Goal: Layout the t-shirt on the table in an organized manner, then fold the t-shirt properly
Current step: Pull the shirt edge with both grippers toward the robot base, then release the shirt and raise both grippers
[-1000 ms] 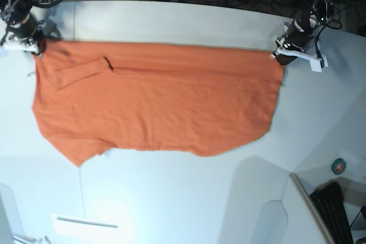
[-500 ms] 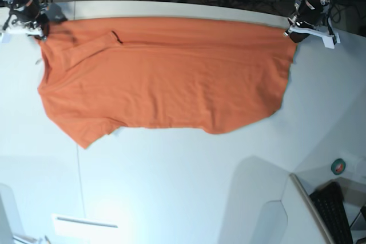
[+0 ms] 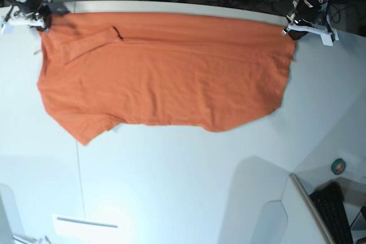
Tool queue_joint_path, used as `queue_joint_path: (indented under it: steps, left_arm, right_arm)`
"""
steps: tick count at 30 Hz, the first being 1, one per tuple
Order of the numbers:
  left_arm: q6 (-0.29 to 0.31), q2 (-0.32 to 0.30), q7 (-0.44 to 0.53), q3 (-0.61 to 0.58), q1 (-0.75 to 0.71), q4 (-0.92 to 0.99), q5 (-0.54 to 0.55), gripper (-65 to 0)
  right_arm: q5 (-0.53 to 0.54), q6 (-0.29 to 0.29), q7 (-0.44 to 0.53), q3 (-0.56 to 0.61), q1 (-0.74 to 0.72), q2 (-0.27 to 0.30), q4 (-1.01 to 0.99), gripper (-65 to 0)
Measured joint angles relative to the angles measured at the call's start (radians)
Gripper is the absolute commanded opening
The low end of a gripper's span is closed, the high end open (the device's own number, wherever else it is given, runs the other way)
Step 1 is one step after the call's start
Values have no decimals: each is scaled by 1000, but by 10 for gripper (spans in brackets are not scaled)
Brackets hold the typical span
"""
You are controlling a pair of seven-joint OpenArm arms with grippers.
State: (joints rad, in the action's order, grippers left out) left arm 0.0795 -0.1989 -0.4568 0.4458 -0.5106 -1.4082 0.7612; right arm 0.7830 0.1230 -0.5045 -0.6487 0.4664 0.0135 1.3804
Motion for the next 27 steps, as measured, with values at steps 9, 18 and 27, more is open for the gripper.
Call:
queue_joint_path:
  steps: [9,18,27]
  left_arm:
    - [-3,-1,3,3,-40,-63,-3,-285]
    - [-1,7,-1,143,-38,-68,-1,-86]
    - [-2,-1,-3,309,-40,-145,-4,-87]
  right_arm:
    - [-9,-6,-6,0,43,0,86,-443]
    - [-10,-6,-4,-8,62,0,106,-443]
    - [-5,-18,2,-10,90,0,153,-446]
